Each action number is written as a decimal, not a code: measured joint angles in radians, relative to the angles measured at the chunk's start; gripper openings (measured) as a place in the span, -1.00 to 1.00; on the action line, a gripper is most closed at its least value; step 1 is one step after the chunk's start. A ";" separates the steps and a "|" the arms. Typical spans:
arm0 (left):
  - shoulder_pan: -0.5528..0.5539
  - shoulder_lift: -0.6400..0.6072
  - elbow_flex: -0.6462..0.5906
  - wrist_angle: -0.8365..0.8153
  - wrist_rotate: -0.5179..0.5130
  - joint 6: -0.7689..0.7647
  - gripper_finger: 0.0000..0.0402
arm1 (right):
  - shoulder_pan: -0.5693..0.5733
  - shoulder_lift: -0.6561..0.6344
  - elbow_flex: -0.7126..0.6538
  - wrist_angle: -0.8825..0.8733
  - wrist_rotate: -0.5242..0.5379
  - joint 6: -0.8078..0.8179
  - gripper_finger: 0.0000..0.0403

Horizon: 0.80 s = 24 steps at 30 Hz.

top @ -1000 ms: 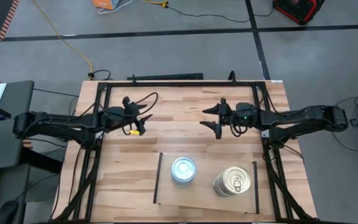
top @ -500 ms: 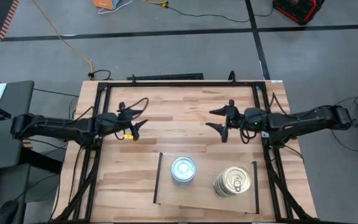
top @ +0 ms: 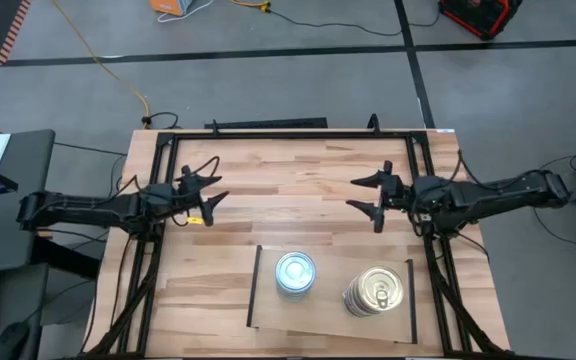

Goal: Stack canned seafood by type on shelf
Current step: Return to Home Position

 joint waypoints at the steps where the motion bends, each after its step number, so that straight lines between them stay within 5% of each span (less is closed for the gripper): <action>1: 0.000 -0.014 -0.005 0.000 -0.006 0.000 0.14 | 0.005 -0.012 0.000 -0.012 0.009 0.000 0.46; 10: 0.000 -0.128 -0.010 -0.131 -0.009 -0.034 0.14 | 0.043 -0.117 0.000 -0.118 0.120 0.007 0.46; 24: 0.000 -0.227 -0.010 -0.299 -0.009 -0.104 0.14 | 0.043 -0.221 0.000 -0.174 0.121 -0.041 0.46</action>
